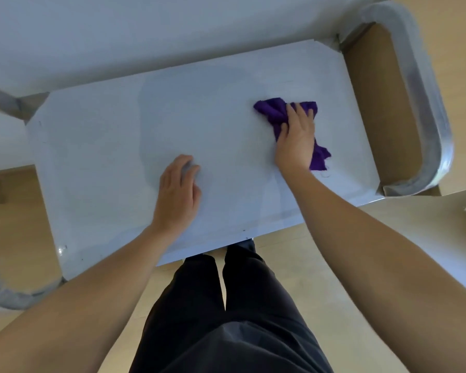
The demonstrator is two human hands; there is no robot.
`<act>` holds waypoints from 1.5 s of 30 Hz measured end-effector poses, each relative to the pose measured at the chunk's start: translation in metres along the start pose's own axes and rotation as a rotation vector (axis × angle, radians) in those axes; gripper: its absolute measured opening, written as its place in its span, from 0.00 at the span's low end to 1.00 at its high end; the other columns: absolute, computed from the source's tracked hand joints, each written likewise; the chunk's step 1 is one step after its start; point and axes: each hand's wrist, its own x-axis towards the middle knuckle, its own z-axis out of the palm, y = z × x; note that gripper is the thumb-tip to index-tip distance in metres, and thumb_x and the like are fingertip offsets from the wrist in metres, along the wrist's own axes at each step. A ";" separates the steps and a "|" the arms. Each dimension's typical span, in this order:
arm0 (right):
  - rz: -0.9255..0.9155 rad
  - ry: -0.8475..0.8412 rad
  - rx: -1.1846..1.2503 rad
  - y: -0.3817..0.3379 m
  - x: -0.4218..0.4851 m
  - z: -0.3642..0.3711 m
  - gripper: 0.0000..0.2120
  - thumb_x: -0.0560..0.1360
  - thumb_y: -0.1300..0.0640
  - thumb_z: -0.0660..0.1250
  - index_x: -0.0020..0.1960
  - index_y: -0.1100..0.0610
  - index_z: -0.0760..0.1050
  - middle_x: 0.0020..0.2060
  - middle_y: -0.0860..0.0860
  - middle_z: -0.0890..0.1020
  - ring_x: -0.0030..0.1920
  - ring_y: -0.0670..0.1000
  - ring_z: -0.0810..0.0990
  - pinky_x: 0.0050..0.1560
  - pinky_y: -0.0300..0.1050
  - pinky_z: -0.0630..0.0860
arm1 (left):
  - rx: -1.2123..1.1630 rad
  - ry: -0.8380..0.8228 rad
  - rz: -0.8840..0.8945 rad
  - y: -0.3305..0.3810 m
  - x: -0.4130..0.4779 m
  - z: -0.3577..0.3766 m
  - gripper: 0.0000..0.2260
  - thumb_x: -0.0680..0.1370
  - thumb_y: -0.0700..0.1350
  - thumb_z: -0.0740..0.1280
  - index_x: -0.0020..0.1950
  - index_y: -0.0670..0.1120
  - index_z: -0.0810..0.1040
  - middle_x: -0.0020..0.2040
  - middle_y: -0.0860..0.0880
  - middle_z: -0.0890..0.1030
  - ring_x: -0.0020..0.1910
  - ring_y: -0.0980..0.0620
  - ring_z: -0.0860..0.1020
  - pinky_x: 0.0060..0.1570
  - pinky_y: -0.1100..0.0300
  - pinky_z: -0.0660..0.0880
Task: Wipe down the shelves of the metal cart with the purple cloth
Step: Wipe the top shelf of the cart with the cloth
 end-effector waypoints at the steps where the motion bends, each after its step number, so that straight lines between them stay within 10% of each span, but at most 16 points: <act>1: 0.011 0.009 0.000 -0.016 -0.009 0.007 0.22 0.79 0.62 0.56 0.72 0.60 0.66 0.72 0.58 0.68 0.75 0.62 0.59 0.76 0.52 0.56 | 0.004 0.008 0.006 -0.002 -0.002 0.000 0.15 0.76 0.36 0.57 0.61 0.37 0.74 0.67 0.37 0.71 0.68 0.37 0.70 0.68 0.46 0.66; 11: -0.447 -0.119 0.013 -0.091 -0.064 0.042 0.19 0.78 0.61 0.58 0.68 0.59 0.72 0.67 0.57 0.74 0.71 0.62 0.67 0.71 0.54 0.66 | 0.067 -0.036 0.110 -0.021 -0.010 -0.012 0.18 0.76 0.36 0.60 0.66 0.40 0.74 0.71 0.41 0.70 0.72 0.42 0.67 0.70 0.50 0.66; 18: 0.050 0.062 0.007 -0.070 -0.042 0.037 0.22 0.78 0.64 0.56 0.72 0.61 0.66 0.72 0.58 0.68 0.75 0.62 0.59 0.76 0.52 0.54 | 0.069 -0.004 0.096 -0.034 -0.022 -0.017 0.18 0.76 0.37 0.59 0.65 0.39 0.74 0.71 0.40 0.71 0.72 0.41 0.67 0.70 0.49 0.65; 27: -0.406 -0.051 -0.008 -0.128 -0.067 0.064 0.19 0.77 0.62 0.62 0.68 0.59 0.73 0.67 0.57 0.75 0.71 0.61 0.68 0.69 0.54 0.68 | 0.089 -0.031 0.090 -0.035 -0.022 -0.019 0.19 0.76 0.37 0.59 0.67 0.39 0.74 0.72 0.40 0.70 0.73 0.42 0.66 0.71 0.48 0.65; 35: 0.087 0.101 -0.023 -0.106 -0.020 0.060 0.22 0.79 0.61 0.55 0.73 0.59 0.66 0.73 0.56 0.67 0.75 0.61 0.58 0.76 0.52 0.54 | 0.092 -0.026 0.098 -0.030 -0.018 -0.016 0.19 0.75 0.37 0.60 0.66 0.39 0.75 0.71 0.39 0.71 0.73 0.41 0.67 0.71 0.47 0.64; 40: -0.337 -0.030 0.022 -0.182 -0.049 0.097 0.20 0.75 0.63 0.64 0.67 0.60 0.74 0.65 0.58 0.76 0.70 0.65 0.68 0.69 0.58 0.67 | 0.154 -0.027 0.086 -0.033 -0.020 -0.013 0.19 0.74 0.38 0.64 0.65 0.37 0.74 0.65 0.35 0.75 0.68 0.39 0.70 0.70 0.46 0.65; 45: -0.456 -0.142 0.081 -0.176 -0.030 0.089 0.18 0.79 0.58 0.61 0.68 0.59 0.73 0.68 0.57 0.74 0.72 0.61 0.66 0.72 0.53 0.59 | 0.111 -0.068 0.078 -0.032 -0.018 -0.019 0.19 0.76 0.39 0.59 0.66 0.39 0.75 0.70 0.39 0.72 0.73 0.41 0.67 0.71 0.47 0.64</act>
